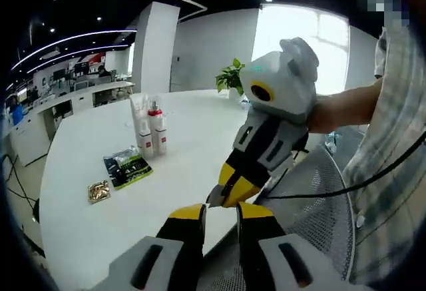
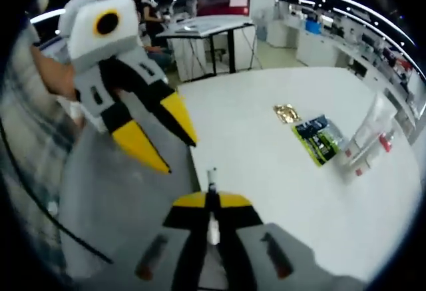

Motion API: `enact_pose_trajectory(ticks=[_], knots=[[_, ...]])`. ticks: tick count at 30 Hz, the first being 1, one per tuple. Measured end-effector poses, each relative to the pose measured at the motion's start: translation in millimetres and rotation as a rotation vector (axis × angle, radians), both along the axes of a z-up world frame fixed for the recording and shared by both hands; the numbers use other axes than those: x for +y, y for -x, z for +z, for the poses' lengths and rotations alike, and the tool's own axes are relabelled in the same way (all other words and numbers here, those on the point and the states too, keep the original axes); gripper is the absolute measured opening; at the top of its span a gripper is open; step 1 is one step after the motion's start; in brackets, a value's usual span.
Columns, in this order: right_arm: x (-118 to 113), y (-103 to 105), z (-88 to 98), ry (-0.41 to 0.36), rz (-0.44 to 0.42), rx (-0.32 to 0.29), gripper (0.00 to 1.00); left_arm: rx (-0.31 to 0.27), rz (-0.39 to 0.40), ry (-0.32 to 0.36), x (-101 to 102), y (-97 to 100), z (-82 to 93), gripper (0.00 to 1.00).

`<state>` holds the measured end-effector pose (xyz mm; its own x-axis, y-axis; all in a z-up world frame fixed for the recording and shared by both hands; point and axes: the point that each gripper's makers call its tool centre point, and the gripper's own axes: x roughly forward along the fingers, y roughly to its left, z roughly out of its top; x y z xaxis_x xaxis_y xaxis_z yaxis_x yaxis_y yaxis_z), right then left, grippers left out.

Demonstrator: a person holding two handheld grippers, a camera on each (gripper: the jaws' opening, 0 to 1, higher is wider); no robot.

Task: Arrange the skincare products in the storage area until every visible bottle or jar stands upright without overlapping.

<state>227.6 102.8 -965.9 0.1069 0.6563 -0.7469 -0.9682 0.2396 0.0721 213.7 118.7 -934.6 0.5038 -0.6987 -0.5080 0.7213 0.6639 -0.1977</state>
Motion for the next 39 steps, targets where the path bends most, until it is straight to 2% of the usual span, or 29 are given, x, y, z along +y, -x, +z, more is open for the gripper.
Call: enact_pose_trajectory(ticks=[2,4,7,10,12,14,21,25,32,39], knots=[[1.2,2.9,-1.2,-0.023,0.001,0.011,0.03,0.015,-0.002,-0.006,-2.4,-0.4,-3.3,0.19],[0.9,8.2,-6.4,-0.013,0.024,0.013,0.03,0.051,0.021,-0.004,-2.1,1.1,-6.5,0.19],[2.6,14.6,-8.0,-0.02,0.051,0.015,0.03,0.067,0.024,-0.005,-5.3,5.1,-8.4,0.19],[4.6,17.0,-9.2,-0.06,0.033,0.044,0.03,0.098,-0.032,-0.072,-6.3,15.6,-23.9,0.18],[4.3,17.1,-14.8,-0.067,0.033,0.041,0.03,0.077,-0.043,-0.1,-8.9,15.4,-28.2,0.18],[3.9,17.2,-21.1,-0.08,0.035,0.045,0.03,0.081,-0.041,-0.101,-11.5,16.5,-29.6,0.18],[4.0,21.9,-28.1,-0.122,0.041,0.069,0.03,0.038,-0.077,-0.187,-12.7,19.7,-40.5,0.16],[5.5,22.1,-28.1,-0.117,0.066,0.057,0.03,0.03,-0.077,-0.195,-12.8,18.6,-41.3,0.16],[1.7,32.4,-38.7,-0.08,0.097,0.101,0.03,0.033,-0.055,-0.169,-12.9,14.1,-37.8,0.14],[1.6,35.8,-45.2,-0.056,0.12,0.12,0.03,0.035,-0.069,-0.208,-13.5,17.1,-44.2,0.14]])
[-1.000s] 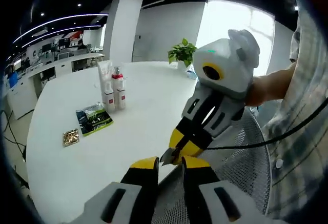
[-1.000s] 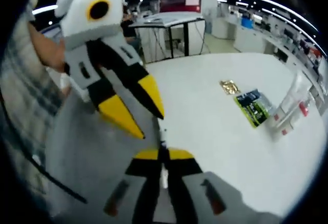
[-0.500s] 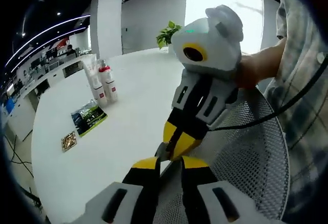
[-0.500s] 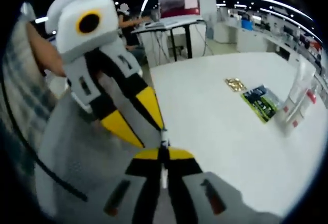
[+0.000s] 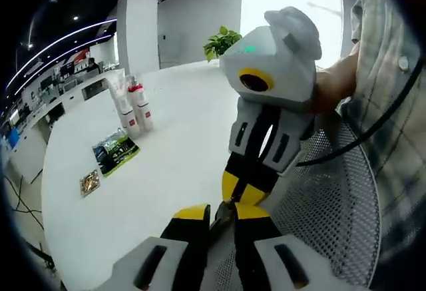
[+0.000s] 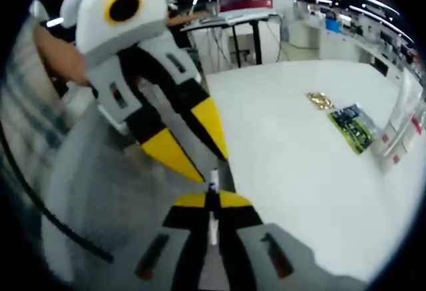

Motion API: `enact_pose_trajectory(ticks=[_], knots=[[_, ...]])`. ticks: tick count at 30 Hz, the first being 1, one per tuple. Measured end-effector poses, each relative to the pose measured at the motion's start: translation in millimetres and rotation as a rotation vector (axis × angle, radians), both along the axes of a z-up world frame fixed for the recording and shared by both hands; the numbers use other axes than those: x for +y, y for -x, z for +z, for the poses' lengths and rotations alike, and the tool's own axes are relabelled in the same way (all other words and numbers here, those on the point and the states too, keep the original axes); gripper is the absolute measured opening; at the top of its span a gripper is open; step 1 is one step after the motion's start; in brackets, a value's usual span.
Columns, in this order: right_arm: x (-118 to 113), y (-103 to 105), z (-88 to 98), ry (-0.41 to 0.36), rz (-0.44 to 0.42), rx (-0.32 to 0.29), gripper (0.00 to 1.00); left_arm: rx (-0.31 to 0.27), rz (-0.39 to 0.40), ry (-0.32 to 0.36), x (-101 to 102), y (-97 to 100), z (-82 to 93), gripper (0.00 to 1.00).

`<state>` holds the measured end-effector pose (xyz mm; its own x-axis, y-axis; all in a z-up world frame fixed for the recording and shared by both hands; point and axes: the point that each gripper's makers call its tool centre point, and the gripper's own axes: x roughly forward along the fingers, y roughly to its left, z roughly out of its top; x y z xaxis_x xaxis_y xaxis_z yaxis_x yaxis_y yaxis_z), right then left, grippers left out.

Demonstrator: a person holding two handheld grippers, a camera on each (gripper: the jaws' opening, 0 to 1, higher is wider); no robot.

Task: Arrange the skincare products in the storage area until every visible bottle or jar stands upright without overlapping.

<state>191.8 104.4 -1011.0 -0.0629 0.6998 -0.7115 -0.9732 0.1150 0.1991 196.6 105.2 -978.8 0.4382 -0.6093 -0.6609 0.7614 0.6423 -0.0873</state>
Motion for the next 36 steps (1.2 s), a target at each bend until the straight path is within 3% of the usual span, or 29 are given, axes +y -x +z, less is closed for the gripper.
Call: enact_pose_trajectory(ticks=[4,8,19,22,24,26,29,34,36], knots=[[-2.7,-1.9,-0.9,-0.013,-0.057,0.08,0.03,0.006,0.01,0.0,0.9,-1.9,-0.2,0.14],[-1.3,-5.9,1.8,-0.039,-0.084,0.105,0.04,0.01,-0.002,-0.004,-0.5,-0.3,-1.9,0.14],[3.8,-0.1,1.0,-0.033,-0.021,0.062,0.04,0.038,-0.033,-0.006,-4.5,5.5,-5.9,0.14],[2.1,1.4,-1.6,-0.004,0.017,0.02,0.04,0.054,-0.044,-0.011,-5.1,8.0,-7.9,0.14],[1.6,-1.0,-1.7,-0.007,0.008,0.027,0.04,0.053,-0.046,-0.01,-5.6,8.4,-7.6,0.14],[1.1,-2.5,-1.4,-0.018,-0.029,0.073,0.04,0.056,-0.042,-0.007,-5.7,8.0,-7.5,0.14],[0.1,-2.1,-1.9,-0.016,-0.025,0.073,0.04,0.063,-0.052,-0.001,-6.9,9.5,-7.7,0.13],[3.6,9.8,0.6,-0.003,0.059,0.028,0.05,0.074,-0.089,-0.008,-7.9,15.3,-9.1,0.03],[4.5,8.6,3.6,-0.006,0.105,-0.036,0.05,0.087,-0.097,-0.002,-9.2,17.5,-8.9,0.02]])
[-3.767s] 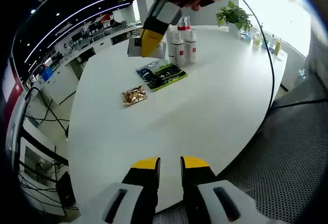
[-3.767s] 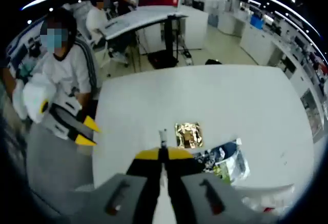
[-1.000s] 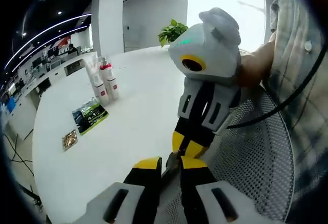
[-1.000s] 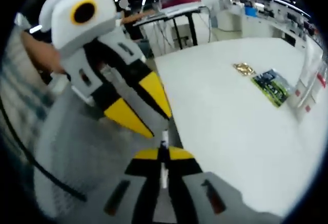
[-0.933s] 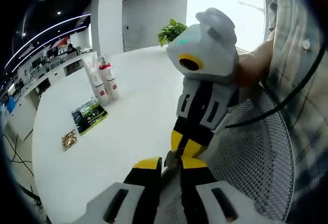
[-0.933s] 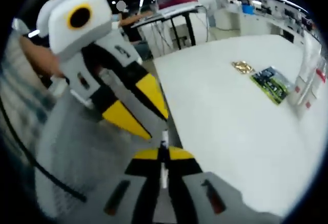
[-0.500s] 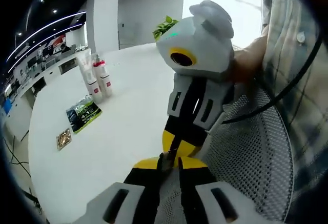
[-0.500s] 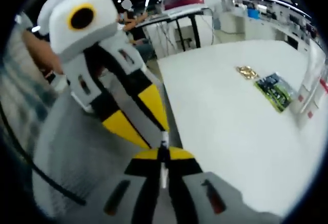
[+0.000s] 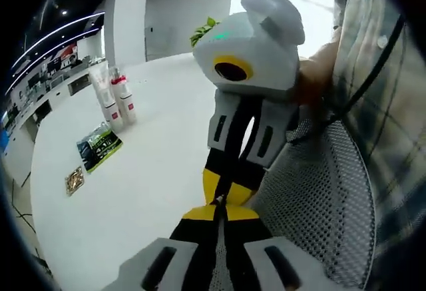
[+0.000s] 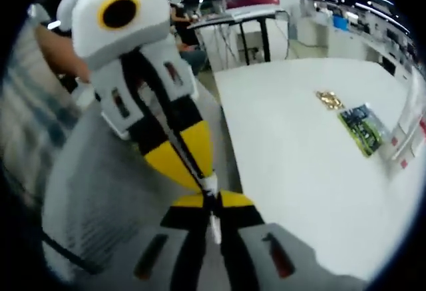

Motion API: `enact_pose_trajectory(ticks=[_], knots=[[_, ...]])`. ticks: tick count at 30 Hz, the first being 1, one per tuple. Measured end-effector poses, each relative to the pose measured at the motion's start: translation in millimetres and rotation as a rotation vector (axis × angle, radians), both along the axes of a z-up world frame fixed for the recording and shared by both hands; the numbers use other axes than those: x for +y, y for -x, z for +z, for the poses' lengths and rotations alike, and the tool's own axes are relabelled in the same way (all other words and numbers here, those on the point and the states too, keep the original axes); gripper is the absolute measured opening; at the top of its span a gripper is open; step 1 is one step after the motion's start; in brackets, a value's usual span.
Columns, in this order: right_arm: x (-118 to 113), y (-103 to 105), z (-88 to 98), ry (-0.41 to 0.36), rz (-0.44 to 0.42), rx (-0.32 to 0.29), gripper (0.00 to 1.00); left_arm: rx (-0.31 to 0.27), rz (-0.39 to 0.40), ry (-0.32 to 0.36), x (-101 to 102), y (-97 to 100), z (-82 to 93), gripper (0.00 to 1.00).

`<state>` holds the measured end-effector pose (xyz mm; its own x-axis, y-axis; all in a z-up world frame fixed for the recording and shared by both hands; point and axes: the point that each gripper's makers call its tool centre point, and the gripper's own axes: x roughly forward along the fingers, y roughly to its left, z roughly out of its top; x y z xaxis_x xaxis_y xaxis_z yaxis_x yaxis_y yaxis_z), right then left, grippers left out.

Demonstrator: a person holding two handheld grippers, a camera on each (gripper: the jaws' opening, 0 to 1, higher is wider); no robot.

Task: Arrange the skincare products in the storage area until every visible bottle or jar stands upright without overlapping.

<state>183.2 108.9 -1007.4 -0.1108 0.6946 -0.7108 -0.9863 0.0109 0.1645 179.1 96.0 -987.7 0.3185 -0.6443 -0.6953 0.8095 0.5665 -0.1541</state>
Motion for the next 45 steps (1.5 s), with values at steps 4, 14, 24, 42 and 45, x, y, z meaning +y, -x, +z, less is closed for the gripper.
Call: enact_pose_trajectory(ticks=[4,14,24,42,45], knots=[[0.2,1.8,3.2,-0.017,0.015,-0.02,0.04,0.024,0.012,0.029,-0.2,-0.9,4.8,0.01],[3.8,1.4,7.9,-0.055,0.007,-0.022,0.13,0.074,0.042,0.068,3.0,-2.3,8.2,0.0],[2.1,-13.8,10.1,-0.135,-0.231,0.233,0.34,0.126,0.122,0.221,8.8,-13.1,32.6,0.0],[-2.3,-44.5,48.0,-0.427,-0.502,0.598,0.19,0.308,0.361,0.468,33.0,-34.1,51.0,0.0],[-4.1,-50.6,53.1,-0.458,-0.535,0.612,0.16,0.334,0.37,0.45,32.3,-32.9,45.7,0.0]])
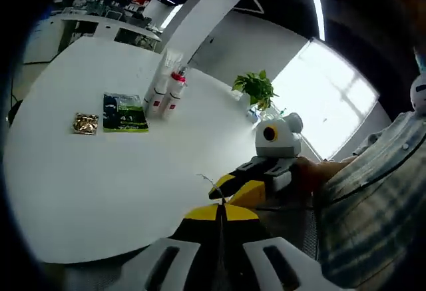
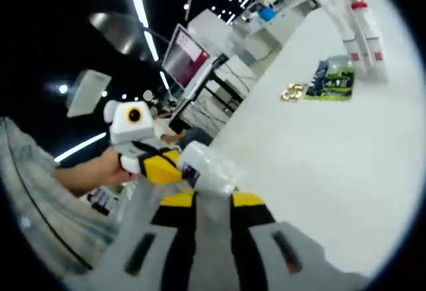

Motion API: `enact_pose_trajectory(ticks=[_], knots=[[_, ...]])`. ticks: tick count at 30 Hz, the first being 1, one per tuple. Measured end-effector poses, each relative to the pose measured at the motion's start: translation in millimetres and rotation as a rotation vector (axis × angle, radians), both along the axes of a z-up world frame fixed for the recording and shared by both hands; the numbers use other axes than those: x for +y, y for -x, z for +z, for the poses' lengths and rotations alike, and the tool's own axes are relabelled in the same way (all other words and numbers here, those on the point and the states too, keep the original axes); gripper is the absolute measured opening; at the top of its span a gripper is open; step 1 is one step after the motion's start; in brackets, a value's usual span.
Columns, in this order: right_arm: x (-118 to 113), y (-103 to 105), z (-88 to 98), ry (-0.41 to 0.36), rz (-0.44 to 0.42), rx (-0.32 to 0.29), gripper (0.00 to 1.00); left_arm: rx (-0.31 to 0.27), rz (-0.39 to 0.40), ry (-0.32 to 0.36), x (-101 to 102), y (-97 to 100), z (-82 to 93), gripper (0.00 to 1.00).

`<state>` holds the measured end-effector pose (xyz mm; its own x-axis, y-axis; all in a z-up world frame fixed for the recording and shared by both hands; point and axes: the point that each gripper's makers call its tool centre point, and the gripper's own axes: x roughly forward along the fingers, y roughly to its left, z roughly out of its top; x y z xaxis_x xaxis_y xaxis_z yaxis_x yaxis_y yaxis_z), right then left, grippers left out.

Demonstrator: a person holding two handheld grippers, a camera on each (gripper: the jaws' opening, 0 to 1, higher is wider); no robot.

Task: Arrange the skincare products in the storage area until every visible bottle or jar stands upright without overlapping.

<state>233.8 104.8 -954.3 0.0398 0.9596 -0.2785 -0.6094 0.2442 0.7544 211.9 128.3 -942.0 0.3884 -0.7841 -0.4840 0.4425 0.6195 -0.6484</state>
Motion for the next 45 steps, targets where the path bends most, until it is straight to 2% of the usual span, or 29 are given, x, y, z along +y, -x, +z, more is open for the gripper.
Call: enact_pose_trajectory(ticks=[2,8,10,12,14,19,22,24,27,30,32,34,36,38,39,40,41,42,43,44,45], knots=[[-1.4,-3.4,1.7,0.009,-0.014,-0.032,0.14,0.009,-0.008,-0.011,-2.8,0.7,-3.4,0.0],[-4.1,-8.5,10.8,-0.026,-0.042,-0.034,0.06,0.031,-0.027,-0.032,-5.4,5.8,-7.9,0.0],[-4.3,-9.2,11.1,-0.027,-0.046,-0.033,0.04,0.051,-0.008,-0.014,-4.4,2.9,-8.2,0.01],[-3.7,-7.7,12.8,-0.043,-0.04,-0.009,0.01,0.081,0.006,0.007,-3.8,2.6,-8.6,0.07],[-2.7,-8.0,15.2,-0.057,-0.042,-0.003,0.0,0.073,0.021,0.052,-5.7,0.6,-0.7,0.14],[-0.1,-3.1,21.9,-0.093,-0.017,0.009,0.0,0.074,0.069,0.102,0.5,-4.0,6.5,0.13],[1.5,2.1,25.6,-0.109,0.012,0.041,0.0,0.074,0.1,0.136,4.7,-7.9,10.7,0.12],[3.3,5.6,26.1,-0.107,0.031,0.036,0.0,0.077,0.115,0.147,3.5,-8.1,13.1,0.11],[5.3,9.3,28.3,-0.116,0.05,0.038,0.0,0.074,0.124,0.16,6.6,-10.2,13.8,0.11],[5.0,8.5,25.1,-0.103,0.047,0.04,0.0,0.055,0.105,0.161,7.8,-7.6,15.6,0.05],[5.3,2.5,21.4,-0.093,0.02,0.017,0.03,0.037,0.097,0.187,5.8,-6.8,21.8,0.02],[7.4,0.0,17.0,-0.072,0.009,-0.021,0.06,0.032,0.091,0.183,5.6,-7.4,20.9,0.01],[10.9,3.1,15.1,-0.049,0.039,-0.082,0.14,0.039,0.088,0.135,7.2,-7.4,12.9,0.01],[14.3,2.5,21.6,-0.075,0.025,-0.092,0.21,0.055,0.059,0.128,3.4,-4.2,10.1,0.0],[13.9,2.0,22.3,-0.078,0.022,-0.091,0.2,0.056,0.053,0.126,2.9,-3.2,9.6,0.0],[9.9,-0.2,24.5,-0.091,0.021,-0.077,0.17,0.055,0.039,0.131,2.5,-1.3,10.6,0.0],[8.1,-1.5,25.7,-0.099,0.019,-0.072,0.07,0.045,0.037,0.145,2.1,-0.2,14.2,0.0],[4.2,-5.9,33.1,-0.15,-0.004,-0.048,0.01,0.039,0.045,0.171,1.8,-1.1,18.5,0.0],[4.6,-3.5,49.0,-0.25,-0.003,0.043,0.0,0.041,0.059,0.198,2.3,-2.8,22.5,0.0],[4.9,-4.9,50.3,-0.259,-0.012,0.057,0.0,0.04,0.067,0.211,2.8,-4.1,24.0,0.0],[4.5,-4.1,49.5,-0.252,0.001,0.018,0.0,0.048,0.073,0.227,6.9,-5.3,25.1,0.0]])
